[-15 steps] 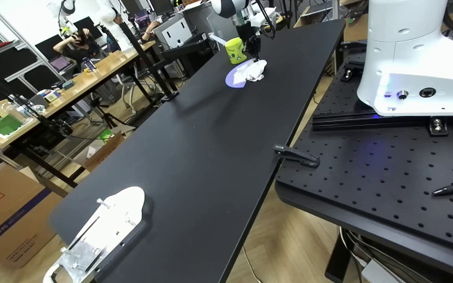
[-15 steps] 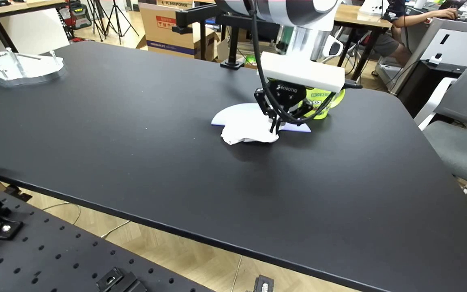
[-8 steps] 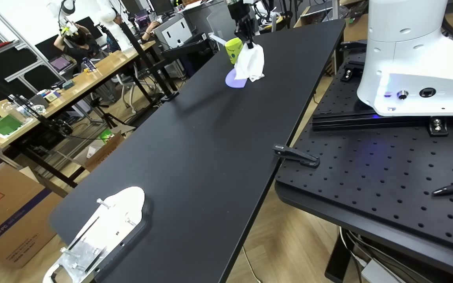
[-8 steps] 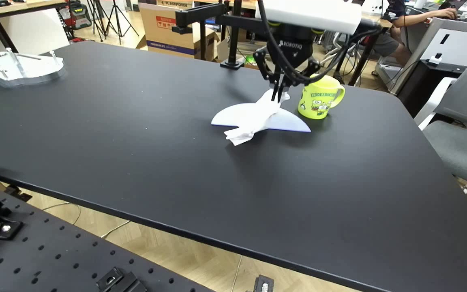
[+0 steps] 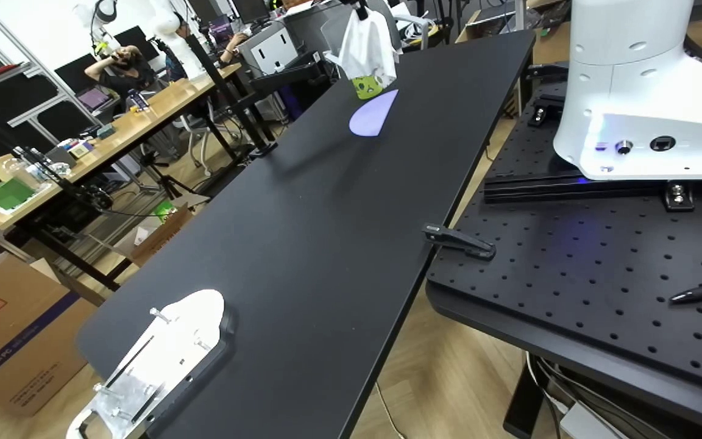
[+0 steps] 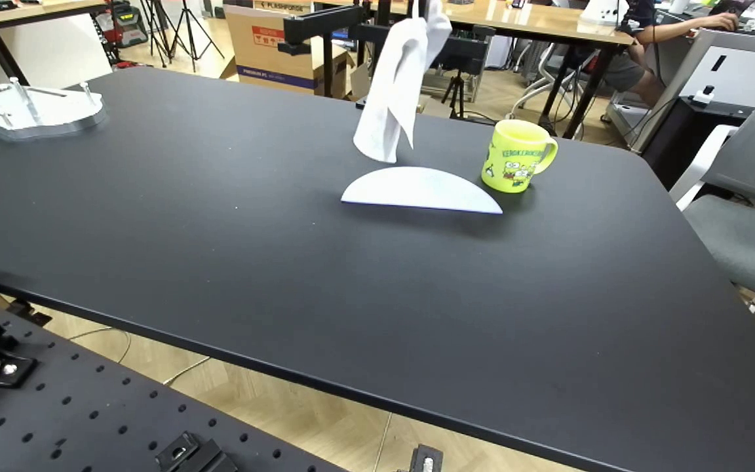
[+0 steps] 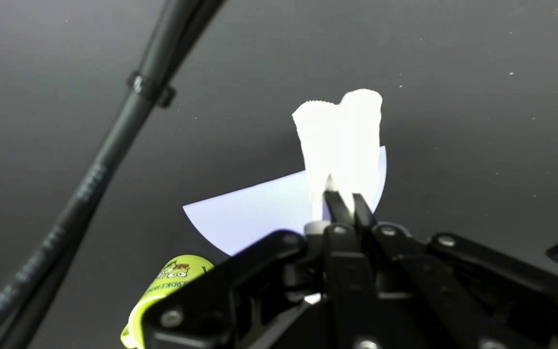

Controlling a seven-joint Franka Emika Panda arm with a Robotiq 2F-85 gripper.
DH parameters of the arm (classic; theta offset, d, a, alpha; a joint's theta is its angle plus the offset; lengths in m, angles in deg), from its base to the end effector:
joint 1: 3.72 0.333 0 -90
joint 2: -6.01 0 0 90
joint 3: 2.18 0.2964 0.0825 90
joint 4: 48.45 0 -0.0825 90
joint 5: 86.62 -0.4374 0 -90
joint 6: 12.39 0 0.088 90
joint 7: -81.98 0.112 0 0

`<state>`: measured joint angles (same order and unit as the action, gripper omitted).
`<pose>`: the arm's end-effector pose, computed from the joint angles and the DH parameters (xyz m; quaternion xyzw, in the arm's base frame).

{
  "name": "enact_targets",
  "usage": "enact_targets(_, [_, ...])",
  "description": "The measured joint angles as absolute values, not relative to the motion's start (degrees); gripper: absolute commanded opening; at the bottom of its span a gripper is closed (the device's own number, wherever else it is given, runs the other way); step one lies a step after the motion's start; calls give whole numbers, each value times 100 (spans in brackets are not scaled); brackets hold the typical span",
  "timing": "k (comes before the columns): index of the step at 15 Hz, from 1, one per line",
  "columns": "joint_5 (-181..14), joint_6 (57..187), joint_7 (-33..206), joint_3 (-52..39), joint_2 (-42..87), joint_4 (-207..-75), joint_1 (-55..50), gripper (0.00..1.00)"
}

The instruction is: Put the white cloth on the black stand

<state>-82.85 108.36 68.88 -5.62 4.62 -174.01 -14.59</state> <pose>0.5464 -0.1428 0.3369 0.9992 0.0071 -0.0354 0.0192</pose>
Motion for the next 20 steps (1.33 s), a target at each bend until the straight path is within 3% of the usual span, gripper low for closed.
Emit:
enact_targets(5, [-8122, 9763, 7346, -364, -363, -16957, -910, 1])
enact_targets(10, [-8109, 9485, 7447, -200, -310, -16518, -622, 1])
enact_targets(20, [-8214, 10758, 7551, -11, 1099, -16145, -278, 1])
